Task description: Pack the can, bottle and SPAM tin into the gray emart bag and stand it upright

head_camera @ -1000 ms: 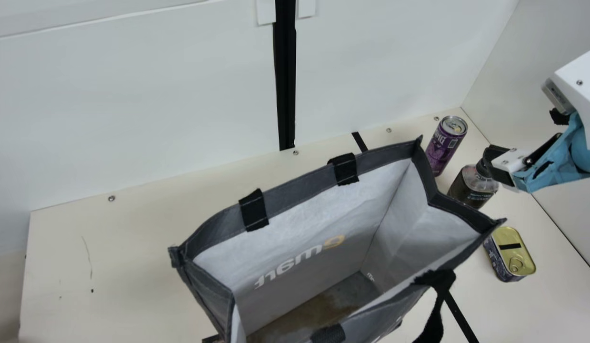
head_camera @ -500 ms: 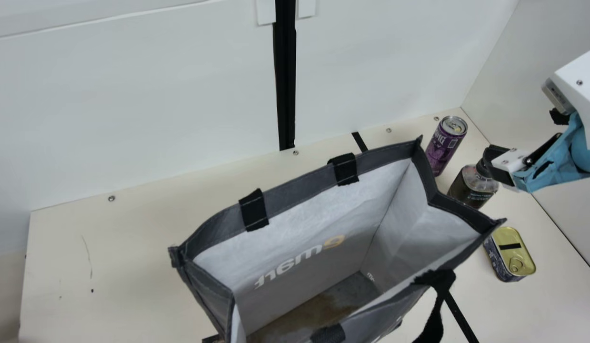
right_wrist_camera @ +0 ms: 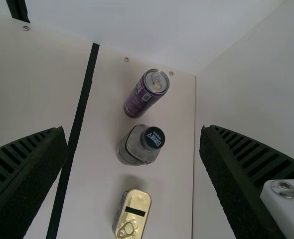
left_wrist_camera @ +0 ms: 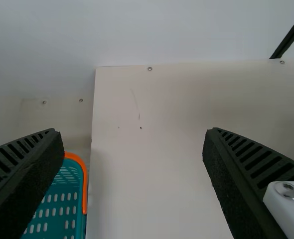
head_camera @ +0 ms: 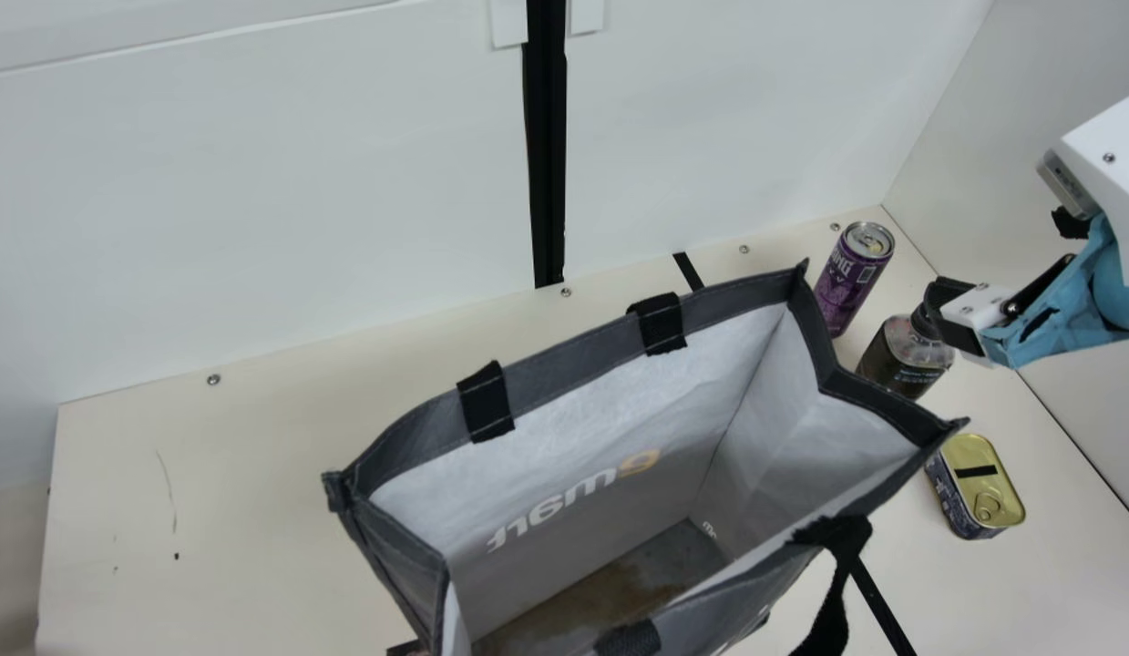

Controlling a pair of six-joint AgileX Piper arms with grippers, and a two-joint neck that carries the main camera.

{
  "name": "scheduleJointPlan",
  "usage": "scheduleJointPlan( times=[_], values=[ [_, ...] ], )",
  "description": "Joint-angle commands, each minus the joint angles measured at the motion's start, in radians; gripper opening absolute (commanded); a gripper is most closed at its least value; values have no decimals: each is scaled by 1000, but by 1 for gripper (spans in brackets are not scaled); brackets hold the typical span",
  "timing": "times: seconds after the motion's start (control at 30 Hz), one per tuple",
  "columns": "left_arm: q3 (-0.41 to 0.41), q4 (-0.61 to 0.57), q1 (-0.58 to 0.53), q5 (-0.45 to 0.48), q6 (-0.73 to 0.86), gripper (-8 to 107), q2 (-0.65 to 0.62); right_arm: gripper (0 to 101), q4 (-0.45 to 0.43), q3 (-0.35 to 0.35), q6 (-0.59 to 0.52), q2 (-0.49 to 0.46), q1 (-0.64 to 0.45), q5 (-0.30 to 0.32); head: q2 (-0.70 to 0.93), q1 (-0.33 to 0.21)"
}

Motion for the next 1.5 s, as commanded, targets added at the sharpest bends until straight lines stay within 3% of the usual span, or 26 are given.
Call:
scheduleJointPlan(
  times=[0.0,0.87,1.47],
  values=[
    [-18,-7,-8,0,7,90,15,95,0,0,0,0,0,0,-1,-23],
    [-244,-114,-56,-30,109,90,193,95,0,0,0,0,0,0,-1,-23],
    [-440,-151,-183,-27,144,90,311,95,0,0,0,0,0,0,-1,-23]
  ],
)
